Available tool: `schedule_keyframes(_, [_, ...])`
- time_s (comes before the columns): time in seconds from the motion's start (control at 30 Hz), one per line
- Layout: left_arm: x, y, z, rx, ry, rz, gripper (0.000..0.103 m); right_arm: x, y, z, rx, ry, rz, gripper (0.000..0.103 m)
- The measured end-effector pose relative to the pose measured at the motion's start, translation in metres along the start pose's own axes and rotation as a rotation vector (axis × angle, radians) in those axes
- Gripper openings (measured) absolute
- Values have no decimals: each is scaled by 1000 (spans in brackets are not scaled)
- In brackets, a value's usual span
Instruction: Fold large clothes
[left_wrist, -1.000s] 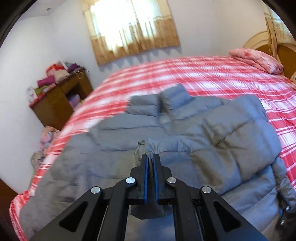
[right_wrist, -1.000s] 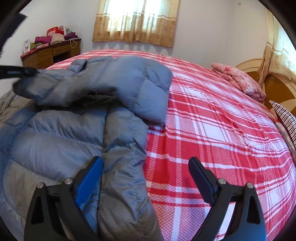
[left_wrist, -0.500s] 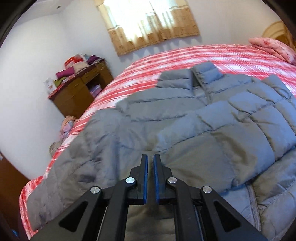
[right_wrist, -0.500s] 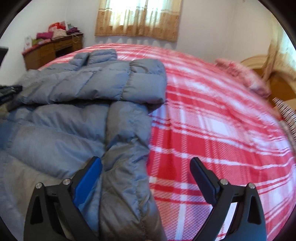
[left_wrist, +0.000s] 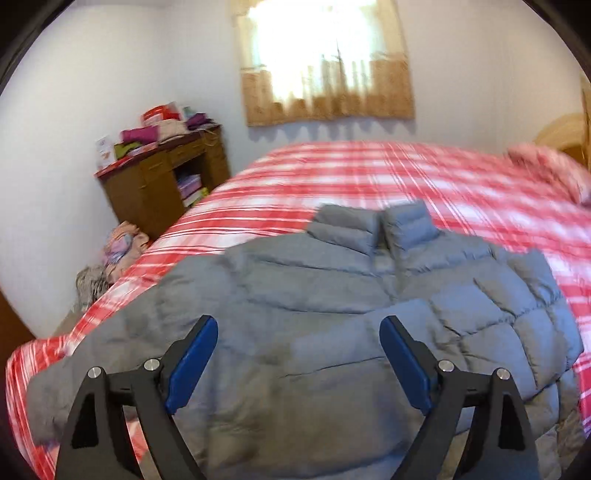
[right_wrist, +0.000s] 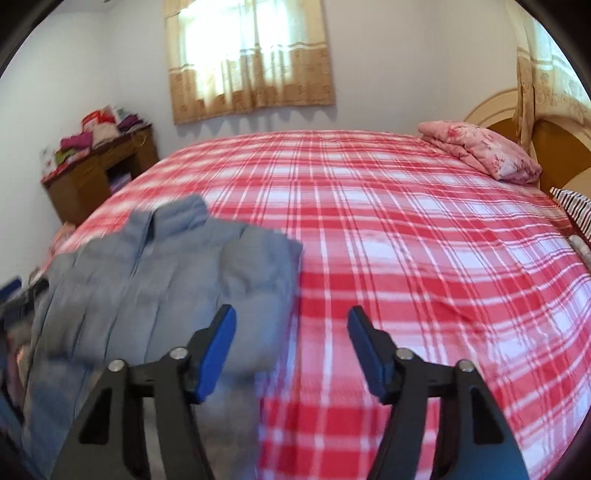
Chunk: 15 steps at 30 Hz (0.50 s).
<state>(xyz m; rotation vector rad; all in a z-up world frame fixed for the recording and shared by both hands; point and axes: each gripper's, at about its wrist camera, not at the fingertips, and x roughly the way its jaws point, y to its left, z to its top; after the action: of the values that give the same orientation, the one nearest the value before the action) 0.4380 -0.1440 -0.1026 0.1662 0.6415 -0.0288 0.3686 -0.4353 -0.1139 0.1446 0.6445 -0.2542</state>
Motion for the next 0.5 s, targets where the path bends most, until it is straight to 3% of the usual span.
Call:
schedule_keyframes(0.07, [10, -14, -1, 26, -1, -18, 90, 23, 8, 5, -10, 1, 19, 64])
schedule_keyframes(0.27, [67, -32, -25, 175, 62, 160, 90, 84, 36, -10, -67, 108, 71, 64])
schedule_keyframes(0.37, [85, -17, -37, 142, 128, 126, 91, 95, 47, -28, -124, 140, 90, 64])
schedule_keyframes(0.5, [94, -6, -38, 82, 165, 89, 97, 102, 40, -28, -110, 168, 94, 64])
